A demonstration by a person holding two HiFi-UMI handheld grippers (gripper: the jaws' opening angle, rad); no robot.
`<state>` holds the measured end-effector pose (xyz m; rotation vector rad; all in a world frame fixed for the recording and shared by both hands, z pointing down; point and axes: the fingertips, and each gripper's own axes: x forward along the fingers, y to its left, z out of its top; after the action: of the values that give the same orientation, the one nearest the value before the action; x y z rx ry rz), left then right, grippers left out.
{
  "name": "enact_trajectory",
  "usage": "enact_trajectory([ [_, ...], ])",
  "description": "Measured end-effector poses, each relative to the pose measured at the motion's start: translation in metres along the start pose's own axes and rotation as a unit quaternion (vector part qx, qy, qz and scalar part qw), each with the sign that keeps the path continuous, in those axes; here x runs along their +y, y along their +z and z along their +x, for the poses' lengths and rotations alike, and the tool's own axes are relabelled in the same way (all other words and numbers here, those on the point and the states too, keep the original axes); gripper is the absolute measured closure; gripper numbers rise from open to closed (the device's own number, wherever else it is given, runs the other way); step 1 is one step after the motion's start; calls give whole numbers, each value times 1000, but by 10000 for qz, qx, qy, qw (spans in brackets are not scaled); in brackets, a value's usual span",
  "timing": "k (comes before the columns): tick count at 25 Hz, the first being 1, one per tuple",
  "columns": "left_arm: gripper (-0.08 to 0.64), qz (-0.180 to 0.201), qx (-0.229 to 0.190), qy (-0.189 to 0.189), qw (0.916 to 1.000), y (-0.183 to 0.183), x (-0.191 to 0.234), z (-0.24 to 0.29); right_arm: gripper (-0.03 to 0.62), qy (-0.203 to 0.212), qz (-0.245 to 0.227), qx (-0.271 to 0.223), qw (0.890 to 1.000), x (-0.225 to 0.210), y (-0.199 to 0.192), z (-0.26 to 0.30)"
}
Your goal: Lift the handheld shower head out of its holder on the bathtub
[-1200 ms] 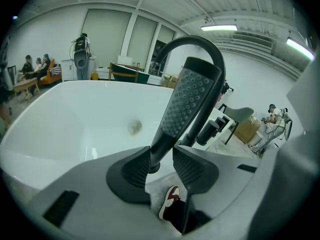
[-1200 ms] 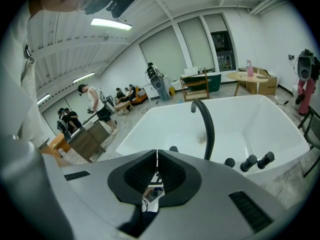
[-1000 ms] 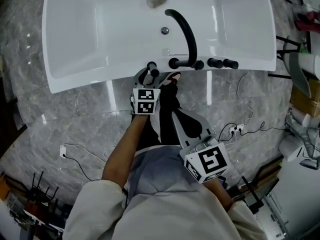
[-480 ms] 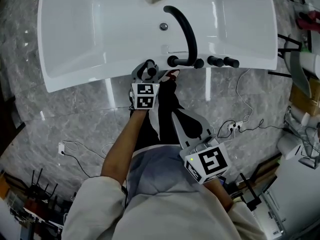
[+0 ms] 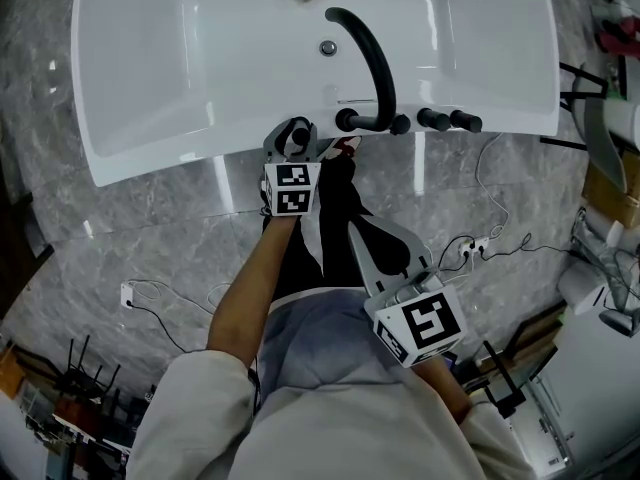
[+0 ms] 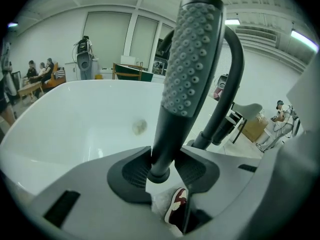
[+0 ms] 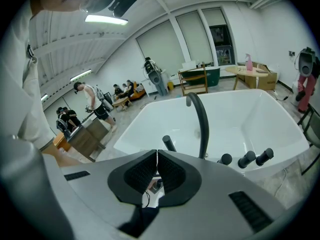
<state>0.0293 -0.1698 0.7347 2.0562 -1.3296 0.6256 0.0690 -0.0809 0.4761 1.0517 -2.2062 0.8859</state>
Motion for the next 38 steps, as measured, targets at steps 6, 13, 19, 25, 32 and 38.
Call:
enact_trajectory([
  [6, 422, 54, -118, -86, 9999, 13, 6, -6, 572, 11, 0, -12, 10000, 1, 2, 1],
  [13, 422, 25, -116, -61, 9999, 15, 8, -13, 574, 18, 1, -24, 10000, 3, 4, 1],
  [19, 422, 133, -165, -135, 9997, 19, 5, -23, 574, 53, 17, -102, 9999, 7, 7, 3],
  [25, 422, 171, -207, -139, 9995, 26, 8, -37, 573, 65, -2, -190, 9998, 12, 9, 1],
  [32, 422, 207, -302, -224, 9991, 38, 8, -57, 574, 67, 8, -313, 9995, 17, 14, -2],
  [38, 422, 120, -453, -224, 9986, 46, 12, -71, 572, 64, 9, -429, 9991, 22, 18, -4],
])
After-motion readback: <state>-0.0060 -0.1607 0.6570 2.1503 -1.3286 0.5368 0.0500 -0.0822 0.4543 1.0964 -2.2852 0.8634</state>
